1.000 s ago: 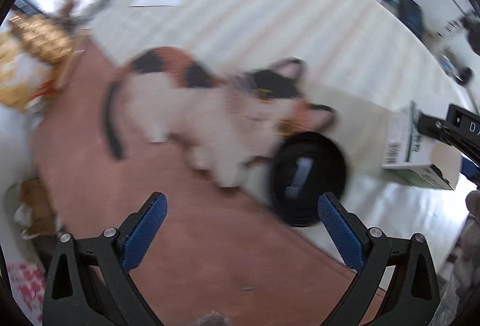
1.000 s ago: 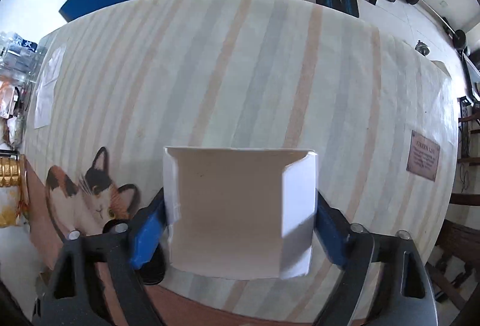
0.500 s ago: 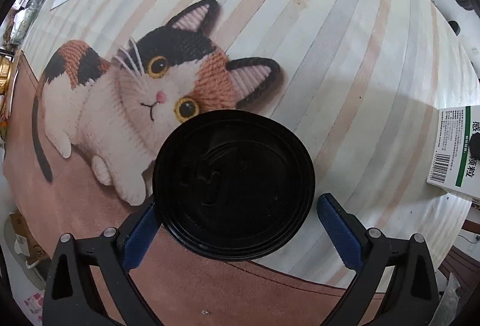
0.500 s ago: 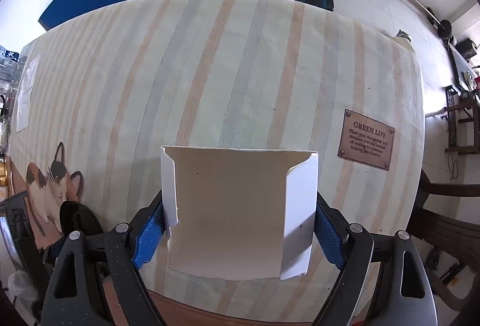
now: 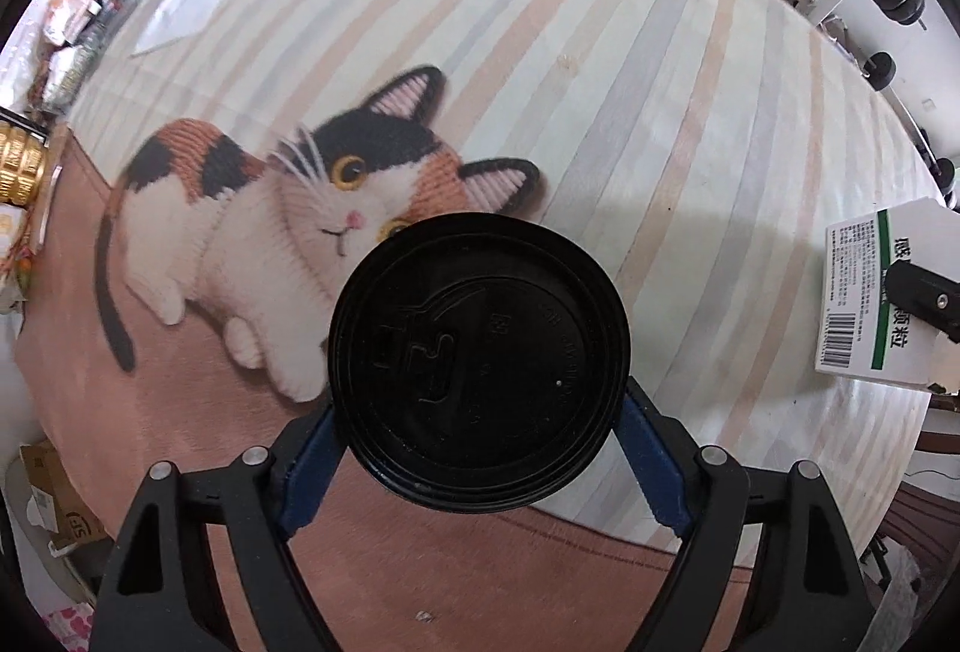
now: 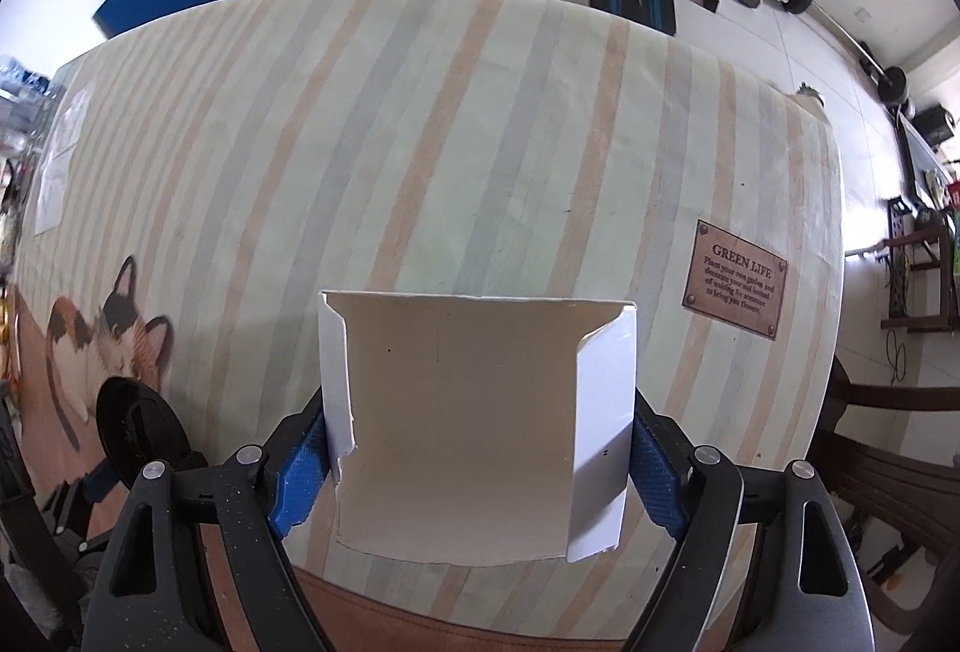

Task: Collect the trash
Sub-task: 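Grasp the black round lid with the left tool while the right tool grasps the open white box, then carry the black lid and white box over the trash bin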

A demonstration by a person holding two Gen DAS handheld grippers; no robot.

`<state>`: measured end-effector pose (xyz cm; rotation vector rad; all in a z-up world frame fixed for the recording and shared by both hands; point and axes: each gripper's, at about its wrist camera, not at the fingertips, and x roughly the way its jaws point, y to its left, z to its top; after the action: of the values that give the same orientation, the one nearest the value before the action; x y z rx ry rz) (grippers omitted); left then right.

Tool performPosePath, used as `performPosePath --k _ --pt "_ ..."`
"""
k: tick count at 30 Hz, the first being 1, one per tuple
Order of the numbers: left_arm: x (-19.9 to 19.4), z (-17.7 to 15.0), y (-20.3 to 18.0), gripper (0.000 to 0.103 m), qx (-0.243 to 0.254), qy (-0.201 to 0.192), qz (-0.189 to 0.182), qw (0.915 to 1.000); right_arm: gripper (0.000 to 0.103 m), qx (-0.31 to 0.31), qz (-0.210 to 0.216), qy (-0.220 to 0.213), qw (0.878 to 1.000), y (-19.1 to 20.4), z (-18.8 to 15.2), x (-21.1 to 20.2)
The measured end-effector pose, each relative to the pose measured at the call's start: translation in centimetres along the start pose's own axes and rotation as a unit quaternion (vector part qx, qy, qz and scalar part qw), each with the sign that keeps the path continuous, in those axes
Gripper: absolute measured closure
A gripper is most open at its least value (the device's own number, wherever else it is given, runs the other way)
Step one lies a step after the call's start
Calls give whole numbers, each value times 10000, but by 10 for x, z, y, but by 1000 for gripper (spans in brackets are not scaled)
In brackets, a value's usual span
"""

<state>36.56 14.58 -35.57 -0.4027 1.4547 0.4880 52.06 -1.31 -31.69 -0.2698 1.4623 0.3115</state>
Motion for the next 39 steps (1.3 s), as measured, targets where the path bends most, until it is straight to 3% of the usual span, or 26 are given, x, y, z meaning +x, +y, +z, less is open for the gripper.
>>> performPosePath --k 11,20,25,31,35,39 --pt "-85 -63 25 20 -253 -805 157 9963 17 -568 234 -392 9973 34 -59 -54" --pt "-128 -136 112 20 -820 -1346 110 9874 17 -1071 595 -571 9908 69 -131 -101" --pt "-153 -204 150 20 -1124 -1549 57 9815 17 -1451 669 -632 9851 98 -195 -120" --pt "-168 -311 200 20 -1561 -1613 30 9745 17 -1881 760 -613 9773 136 -291 -134" --pt "-156 -387 239 20 -1946 -1392 -147 9708 17 -2144 1030 -375 9706 166 -370 -128" --pt "-114 -455 282 20 -2339 -878 -373 9676 17 -2369 1225 82 9637 197 -443 -100"
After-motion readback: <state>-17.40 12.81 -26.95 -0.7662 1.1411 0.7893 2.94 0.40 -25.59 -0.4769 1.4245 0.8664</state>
